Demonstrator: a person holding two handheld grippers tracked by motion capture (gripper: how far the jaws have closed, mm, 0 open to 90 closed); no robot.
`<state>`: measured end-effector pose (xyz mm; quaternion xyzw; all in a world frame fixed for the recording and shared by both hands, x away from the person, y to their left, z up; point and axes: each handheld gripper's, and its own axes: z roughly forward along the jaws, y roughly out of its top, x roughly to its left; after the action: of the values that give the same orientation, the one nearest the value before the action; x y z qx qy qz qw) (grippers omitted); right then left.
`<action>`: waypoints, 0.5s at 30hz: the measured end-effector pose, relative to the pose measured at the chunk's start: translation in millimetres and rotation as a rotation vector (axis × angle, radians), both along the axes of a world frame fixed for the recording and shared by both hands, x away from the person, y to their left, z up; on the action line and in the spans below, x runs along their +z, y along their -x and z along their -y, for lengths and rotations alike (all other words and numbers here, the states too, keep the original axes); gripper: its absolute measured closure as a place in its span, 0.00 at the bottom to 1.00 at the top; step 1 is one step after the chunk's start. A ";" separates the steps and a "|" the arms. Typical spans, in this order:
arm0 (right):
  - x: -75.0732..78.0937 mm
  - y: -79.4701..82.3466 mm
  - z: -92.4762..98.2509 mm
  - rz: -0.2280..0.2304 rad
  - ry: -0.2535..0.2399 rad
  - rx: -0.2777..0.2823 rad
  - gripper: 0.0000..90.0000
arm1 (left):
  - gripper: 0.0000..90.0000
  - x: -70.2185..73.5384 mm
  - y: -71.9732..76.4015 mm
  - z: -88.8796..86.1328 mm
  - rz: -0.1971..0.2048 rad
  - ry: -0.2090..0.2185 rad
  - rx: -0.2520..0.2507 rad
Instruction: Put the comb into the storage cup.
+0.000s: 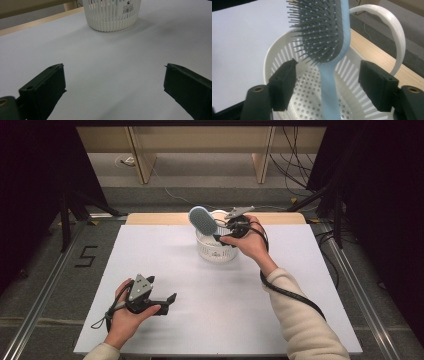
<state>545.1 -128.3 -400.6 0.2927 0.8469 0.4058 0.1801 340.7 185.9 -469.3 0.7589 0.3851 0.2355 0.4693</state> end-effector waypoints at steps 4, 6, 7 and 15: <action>3.4 4.3 4.7 0.001 -0.030 -0.007 0.26 | 0.04 -0.2 -0.1 0.3 0.000 0.001 0.000; 5.4 6.5 7.0 0.003 -0.046 -0.011 0.25 | 0.04 -0.2 -0.1 0.2 -0.003 -0.001 -0.001; 6.3 7.2 8.0 0.006 -0.047 -0.010 0.24 | 0.04 -0.1 -0.1 0.2 -0.003 -0.001 -0.001; 7.2 15.9 19.1 0.007 -0.045 0.002 0.21 | 0.04 -0.5 -0.1 -0.2 -0.004 0.001 0.003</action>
<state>529.3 -147.5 -393.4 0.2947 0.8371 0.4260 0.1760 340.8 186.1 -469.8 0.7585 0.3871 0.2345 0.4689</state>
